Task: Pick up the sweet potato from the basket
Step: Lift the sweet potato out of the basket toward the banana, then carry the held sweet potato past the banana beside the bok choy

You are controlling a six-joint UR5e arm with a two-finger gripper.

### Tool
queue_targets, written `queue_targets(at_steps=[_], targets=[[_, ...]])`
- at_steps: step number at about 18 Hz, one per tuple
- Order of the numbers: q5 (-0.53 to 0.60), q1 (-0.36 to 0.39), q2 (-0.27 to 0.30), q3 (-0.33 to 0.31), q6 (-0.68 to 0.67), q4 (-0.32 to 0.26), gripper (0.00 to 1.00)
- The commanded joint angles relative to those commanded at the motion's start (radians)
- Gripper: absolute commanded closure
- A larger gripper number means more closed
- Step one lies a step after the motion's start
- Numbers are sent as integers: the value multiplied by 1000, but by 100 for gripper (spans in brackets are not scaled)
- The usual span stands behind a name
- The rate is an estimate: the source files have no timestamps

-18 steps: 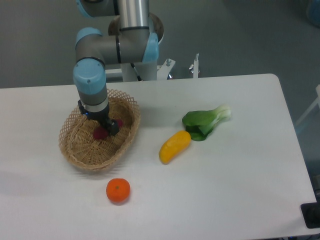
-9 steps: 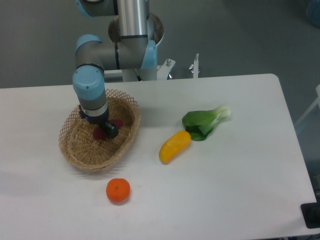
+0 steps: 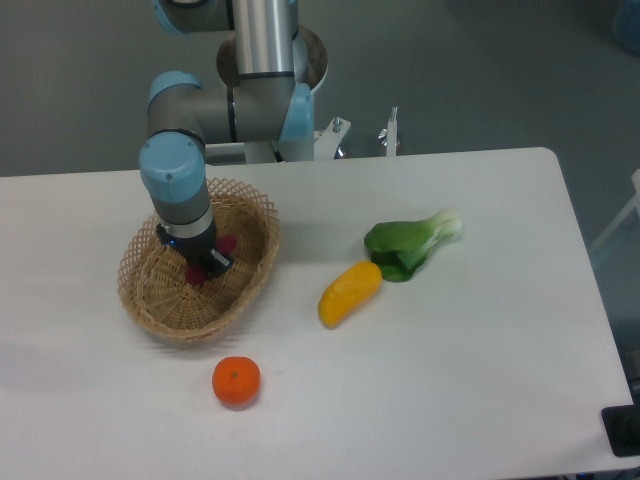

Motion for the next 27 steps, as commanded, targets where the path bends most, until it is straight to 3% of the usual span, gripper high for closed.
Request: queue_targets(at_steps=[4,8,13,18,20,24,27], targets=[[-2,116,8,75,29,-6,98],[-8,228,38,100,142,-6,97],[-23,362,26,158,218,-15,97],[-25,462,-14,294,371,-219,97],[-25,492,-41,356,446,-273,97],[-23,557,-92,442,589,-327,97],[-21,603,-132,489,666,-331,97]])
